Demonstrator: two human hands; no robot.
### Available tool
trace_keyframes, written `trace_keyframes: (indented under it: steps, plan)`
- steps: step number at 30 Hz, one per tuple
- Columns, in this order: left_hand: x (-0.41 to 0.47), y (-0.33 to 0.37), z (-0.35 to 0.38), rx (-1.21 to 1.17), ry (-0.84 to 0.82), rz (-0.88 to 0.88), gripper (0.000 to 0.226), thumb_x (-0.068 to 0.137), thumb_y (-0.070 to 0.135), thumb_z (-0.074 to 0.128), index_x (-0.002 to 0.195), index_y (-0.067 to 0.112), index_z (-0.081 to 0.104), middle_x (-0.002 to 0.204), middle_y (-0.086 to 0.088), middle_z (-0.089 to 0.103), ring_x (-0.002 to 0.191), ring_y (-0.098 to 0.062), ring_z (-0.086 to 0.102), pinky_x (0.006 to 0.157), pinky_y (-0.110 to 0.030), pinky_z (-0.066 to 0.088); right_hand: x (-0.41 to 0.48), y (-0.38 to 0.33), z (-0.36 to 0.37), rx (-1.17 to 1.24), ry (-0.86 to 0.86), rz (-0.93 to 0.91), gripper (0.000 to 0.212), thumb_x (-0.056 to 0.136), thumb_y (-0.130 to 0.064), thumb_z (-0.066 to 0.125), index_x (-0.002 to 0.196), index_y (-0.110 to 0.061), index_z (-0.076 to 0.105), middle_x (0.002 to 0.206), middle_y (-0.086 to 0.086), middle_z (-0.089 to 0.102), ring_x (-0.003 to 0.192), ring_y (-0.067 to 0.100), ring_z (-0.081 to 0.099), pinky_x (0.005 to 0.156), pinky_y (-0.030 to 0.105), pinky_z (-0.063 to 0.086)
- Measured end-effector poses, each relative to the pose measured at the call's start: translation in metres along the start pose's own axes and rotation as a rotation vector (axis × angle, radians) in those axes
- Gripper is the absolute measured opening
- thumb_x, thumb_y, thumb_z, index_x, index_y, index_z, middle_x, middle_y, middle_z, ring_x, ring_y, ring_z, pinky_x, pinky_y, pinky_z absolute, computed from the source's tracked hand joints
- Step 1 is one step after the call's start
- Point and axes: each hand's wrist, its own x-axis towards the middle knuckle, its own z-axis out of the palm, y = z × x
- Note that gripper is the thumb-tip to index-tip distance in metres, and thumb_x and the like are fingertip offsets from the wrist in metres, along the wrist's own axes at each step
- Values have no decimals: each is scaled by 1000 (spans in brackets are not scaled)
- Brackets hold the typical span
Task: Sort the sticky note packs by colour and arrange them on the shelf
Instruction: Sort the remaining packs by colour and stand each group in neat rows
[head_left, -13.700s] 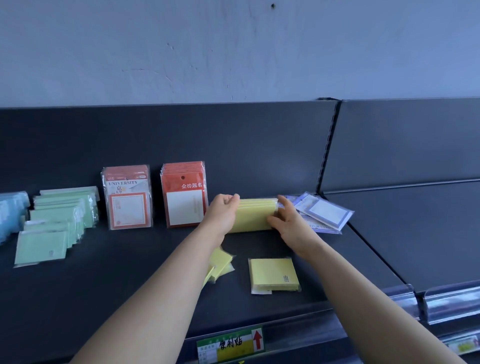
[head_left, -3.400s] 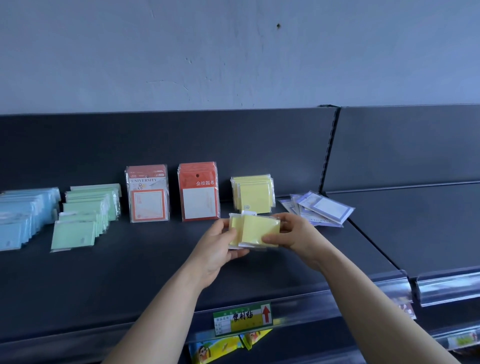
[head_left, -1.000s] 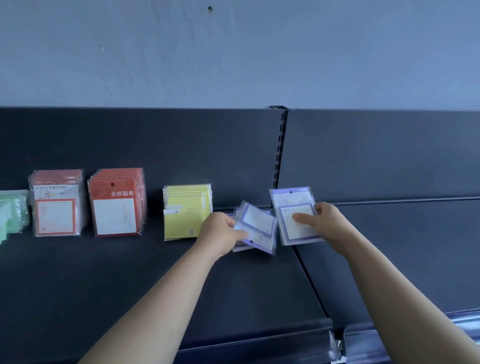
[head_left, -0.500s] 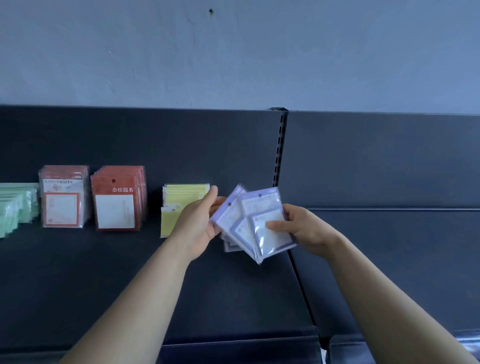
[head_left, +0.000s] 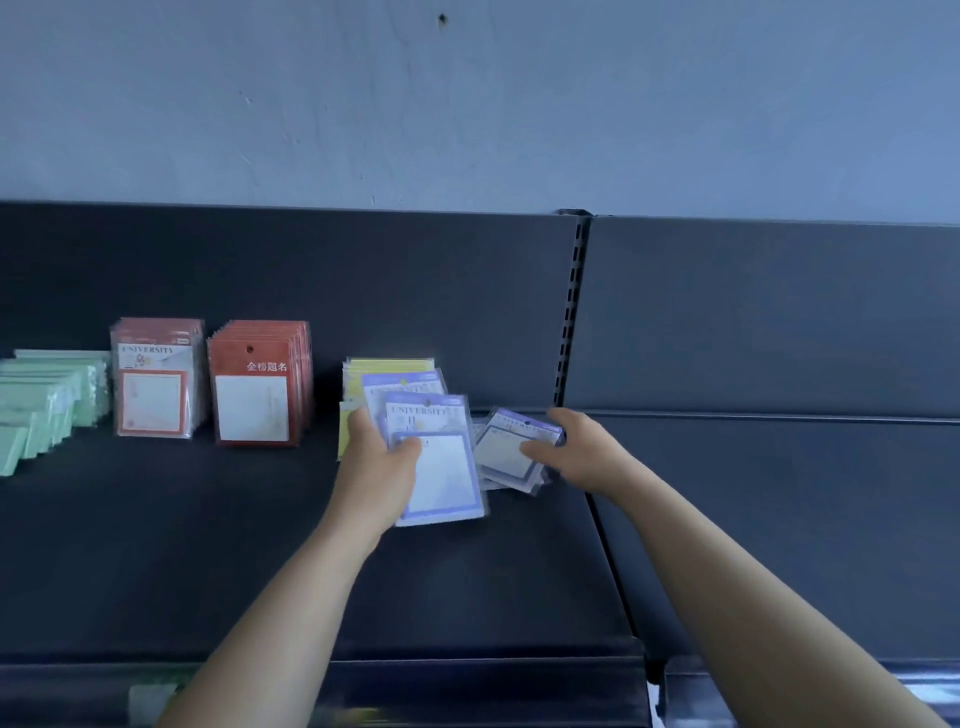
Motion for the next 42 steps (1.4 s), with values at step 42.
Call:
trace_keyframes:
  steps: [42]
  plan:
    - [-30, -18, -20, -90, 97, 49, 32, 95, 18, 56, 115, 24, 32, 95, 19, 53, 78, 1, 55, 59, -18, 42, -22, -45, 33, -222, 91, 120, 55, 66, -59, 72, 79, -13, 46, 95, 4, 51, 97, 24, 44, 70, 30, 39]
